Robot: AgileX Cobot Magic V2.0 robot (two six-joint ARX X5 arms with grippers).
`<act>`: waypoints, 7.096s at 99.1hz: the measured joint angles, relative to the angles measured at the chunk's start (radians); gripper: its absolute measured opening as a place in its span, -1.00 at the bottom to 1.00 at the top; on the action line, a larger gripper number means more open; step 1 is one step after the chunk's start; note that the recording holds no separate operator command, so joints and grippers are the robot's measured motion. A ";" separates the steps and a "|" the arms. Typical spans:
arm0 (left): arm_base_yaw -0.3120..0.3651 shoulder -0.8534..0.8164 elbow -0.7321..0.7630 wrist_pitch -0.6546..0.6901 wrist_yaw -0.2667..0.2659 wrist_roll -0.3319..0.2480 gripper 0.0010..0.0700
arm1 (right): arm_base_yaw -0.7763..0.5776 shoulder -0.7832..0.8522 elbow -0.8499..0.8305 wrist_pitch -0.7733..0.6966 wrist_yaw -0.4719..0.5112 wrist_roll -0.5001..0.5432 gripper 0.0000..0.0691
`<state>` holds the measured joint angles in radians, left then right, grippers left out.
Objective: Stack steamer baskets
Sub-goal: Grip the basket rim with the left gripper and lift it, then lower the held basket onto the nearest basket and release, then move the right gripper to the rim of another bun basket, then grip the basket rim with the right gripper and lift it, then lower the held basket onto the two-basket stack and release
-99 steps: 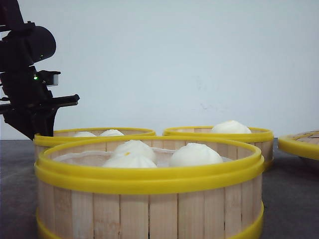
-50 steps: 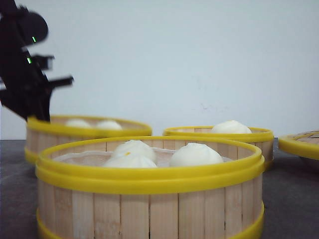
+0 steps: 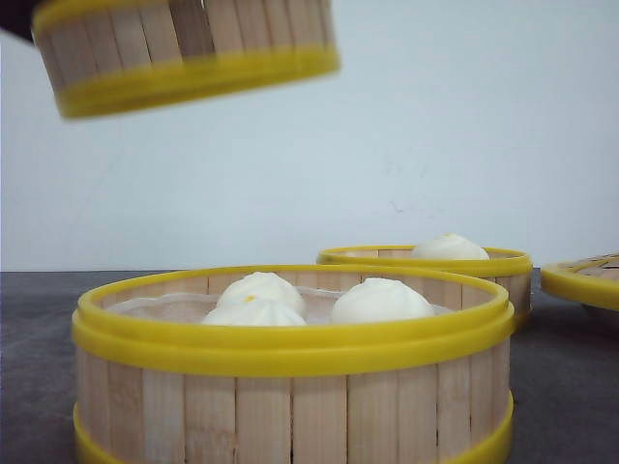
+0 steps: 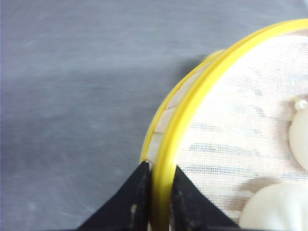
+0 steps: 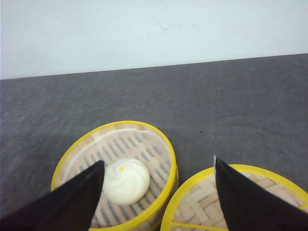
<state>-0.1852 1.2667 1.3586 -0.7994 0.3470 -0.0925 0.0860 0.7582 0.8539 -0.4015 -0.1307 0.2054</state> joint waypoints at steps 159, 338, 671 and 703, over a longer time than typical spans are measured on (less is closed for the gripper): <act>-0.383 0.105 -0.298 0.147 -0.146 -0.006 -0.96 | 0.013 0.071 0.000 -0.035 0.000 0.000 0.31; -0.364 -0.758 -0.358 -0.022 -0.296 -0.134 -0.33 | 0.043 0.827 0.359 0.021 -0.029 -0.052 0.31; -0.365 -0.880 -0.358 -0.214 -0.295 -0.163 -0.33 | 0.511 0.619 0.486 -0.452 -0.118 -0.215 -0.92; -0.365 -0.880 -0.358 -0.214 -0.271 -0.163 -0.33 | 0.523 0.631 0.486 -0.439 -0.080 -0.205 -0.92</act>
<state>-0.5503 0.3866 1.0008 -1.0130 0.0761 -0.2550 0.6086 1.3895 1.3396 -0.8406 -0.2104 0.0002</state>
